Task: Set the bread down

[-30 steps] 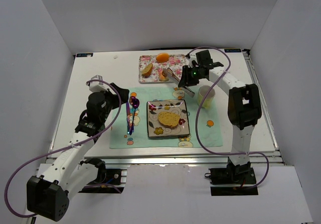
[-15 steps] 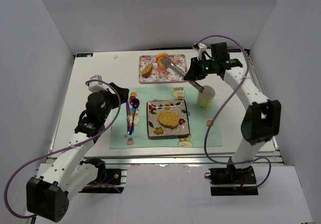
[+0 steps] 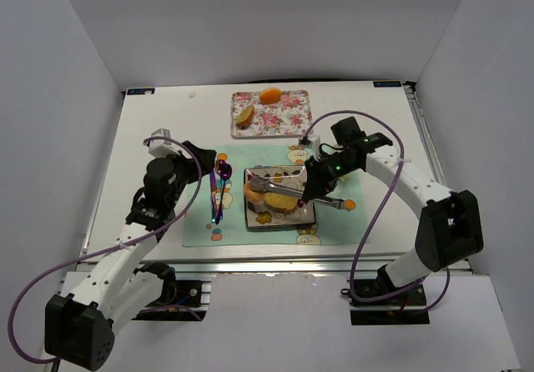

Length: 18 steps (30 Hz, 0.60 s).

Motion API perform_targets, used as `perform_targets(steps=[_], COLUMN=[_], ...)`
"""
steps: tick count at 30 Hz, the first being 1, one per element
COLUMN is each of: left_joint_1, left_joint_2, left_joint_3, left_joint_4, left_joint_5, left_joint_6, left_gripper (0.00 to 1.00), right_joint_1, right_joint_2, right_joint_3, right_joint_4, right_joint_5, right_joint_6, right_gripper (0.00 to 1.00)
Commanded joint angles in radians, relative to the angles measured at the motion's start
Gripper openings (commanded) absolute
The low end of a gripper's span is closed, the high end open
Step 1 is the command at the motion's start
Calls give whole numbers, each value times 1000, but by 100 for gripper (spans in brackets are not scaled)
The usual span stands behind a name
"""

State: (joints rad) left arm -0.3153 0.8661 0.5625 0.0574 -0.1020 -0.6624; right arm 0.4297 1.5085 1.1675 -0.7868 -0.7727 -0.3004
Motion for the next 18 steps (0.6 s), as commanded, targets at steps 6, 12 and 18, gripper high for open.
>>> perform_targets(steps=[6,12,18], left_joint_1=[5,5,5], left_joint_2=[-73,-90,-68], left_joint_3=[-16,-18,2], left_joint_4=[-1,-21,-21], left_joint_5=[-14,-13,-15], left_joint_6=[-16,-19,-3], left_gripper=[80,80,80], right_joint_1=[15,20,21], right_joint_2=[50,105,90], right_joint_3=[38,67,89], right_joint_4=[55,86,95], right_joint_5=[71,107,102], right_joint_6=[4,29,21], right_gripper=[14,32,47])
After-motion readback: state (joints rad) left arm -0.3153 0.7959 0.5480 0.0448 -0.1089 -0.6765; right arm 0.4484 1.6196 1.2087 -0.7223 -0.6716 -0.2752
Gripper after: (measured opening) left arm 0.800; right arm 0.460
